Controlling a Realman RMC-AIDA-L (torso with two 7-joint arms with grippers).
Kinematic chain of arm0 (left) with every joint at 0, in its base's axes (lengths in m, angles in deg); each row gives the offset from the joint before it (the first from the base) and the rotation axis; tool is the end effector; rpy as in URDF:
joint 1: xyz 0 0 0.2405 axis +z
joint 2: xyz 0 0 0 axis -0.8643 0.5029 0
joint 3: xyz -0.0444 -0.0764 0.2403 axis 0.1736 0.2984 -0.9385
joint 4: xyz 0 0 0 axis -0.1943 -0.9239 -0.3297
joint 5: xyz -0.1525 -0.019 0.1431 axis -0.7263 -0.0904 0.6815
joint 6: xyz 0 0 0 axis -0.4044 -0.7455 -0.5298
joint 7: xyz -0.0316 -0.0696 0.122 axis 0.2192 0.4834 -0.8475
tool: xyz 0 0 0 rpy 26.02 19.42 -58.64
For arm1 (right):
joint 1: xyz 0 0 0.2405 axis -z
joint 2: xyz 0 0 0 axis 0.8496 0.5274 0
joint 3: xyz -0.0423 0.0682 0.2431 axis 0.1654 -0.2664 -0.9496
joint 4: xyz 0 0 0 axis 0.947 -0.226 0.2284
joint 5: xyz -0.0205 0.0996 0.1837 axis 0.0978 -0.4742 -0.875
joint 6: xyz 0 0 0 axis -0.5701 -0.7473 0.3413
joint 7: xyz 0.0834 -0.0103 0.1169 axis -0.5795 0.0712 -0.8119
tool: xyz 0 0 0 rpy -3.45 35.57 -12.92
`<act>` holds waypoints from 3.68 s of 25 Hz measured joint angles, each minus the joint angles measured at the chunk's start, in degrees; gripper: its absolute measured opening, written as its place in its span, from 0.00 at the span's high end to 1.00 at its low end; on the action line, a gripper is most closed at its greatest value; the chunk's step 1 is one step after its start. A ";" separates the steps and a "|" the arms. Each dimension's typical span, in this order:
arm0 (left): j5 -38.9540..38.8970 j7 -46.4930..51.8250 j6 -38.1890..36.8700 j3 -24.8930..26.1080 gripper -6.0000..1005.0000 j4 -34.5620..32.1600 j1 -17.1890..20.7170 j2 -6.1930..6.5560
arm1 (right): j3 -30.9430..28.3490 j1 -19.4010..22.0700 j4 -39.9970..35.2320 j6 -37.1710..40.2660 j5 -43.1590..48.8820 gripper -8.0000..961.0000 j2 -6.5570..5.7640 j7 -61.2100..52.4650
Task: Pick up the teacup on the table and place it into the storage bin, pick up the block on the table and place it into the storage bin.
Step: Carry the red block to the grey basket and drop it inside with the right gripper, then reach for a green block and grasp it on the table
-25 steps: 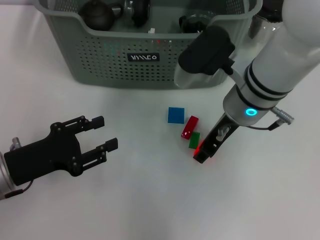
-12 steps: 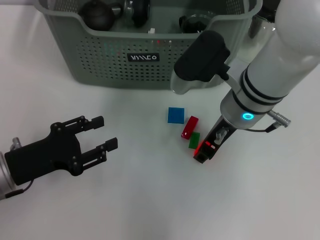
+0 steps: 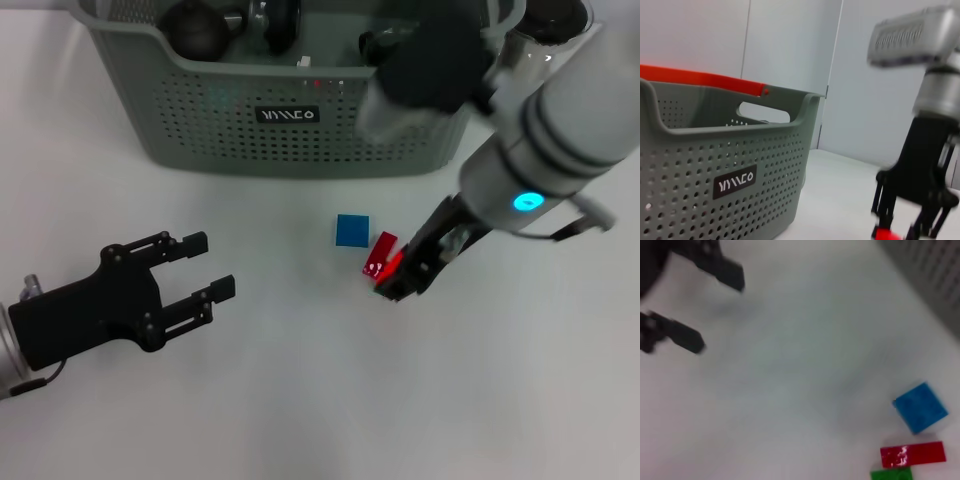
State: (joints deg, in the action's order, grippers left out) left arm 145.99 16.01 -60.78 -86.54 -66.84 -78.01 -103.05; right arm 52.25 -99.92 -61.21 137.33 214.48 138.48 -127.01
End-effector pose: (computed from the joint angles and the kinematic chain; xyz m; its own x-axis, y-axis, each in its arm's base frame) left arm -0.3240 0.2278 -0.0200 0.7281 0.2246 0.6476 0.4880 -0.8333 -0.2597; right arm 0.1182 0.3288 -0.0735 0.7795 -0.5334 0.3284 -0.4557 -0.8426 -0.2869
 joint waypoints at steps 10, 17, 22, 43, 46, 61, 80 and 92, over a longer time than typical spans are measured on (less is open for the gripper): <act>-0.07 0.00 -0.17 1.34 0.38 0.00 0.00 0.15 | -25.18 2.58 -14.60 7.10 -11.79 0.50 -0.03 10.09; -0.09 0.00 0.00 1.39 0.38 0.00 -0.30 0.04 | -29.19 -2.04 -10.35 -6.40 -13.78 0.48 0.03 12.87; -0.09 0.00 0.09 1.43 0.38 -0.01 -0.41 -0.02 | -28.85 -9.49 1.58 -17.43 -6.67 0.47 0.12 10.87; -0.08 0.00 -0.26 1.35 0.38 0.00 -1.20 -0.41 | -28.20 -31.58 45.09 -36.39 5.49 0.40 0.08 9.33; -0.08 0.00 -0.26 1.34 0.38 0.00 -1.25 -0.41 | -28.22 -30.55 43.44 -35.73 5.13 0.40 0.05 9.70; -0.08 0.16 -1.86 1.56 0.38 -0.29 -1.00 0.02 | -34.66 -2.32 -7.46 -1.34 -23.28 0.26 -1.36 17.11; -0.08 0.18 -1.25 2.31 0.37 -0.19 -0.72 0.03 | -14.29 -1.85 4.44 9.34 -2.65 0.42 0.05 18.86; 0.01 0.17 -1.28 2.82 0.37 -0.11 -0.87 0.03 | -8.35 -5.44 17.50 -3.34 -2.81 0.47 0.45 18.66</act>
State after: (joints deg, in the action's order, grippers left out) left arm 146.00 16.19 -62.06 -83.72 -66.95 -78.88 -103.03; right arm 43.90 -105.36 -43.71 133.99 211.67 138.93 -108.36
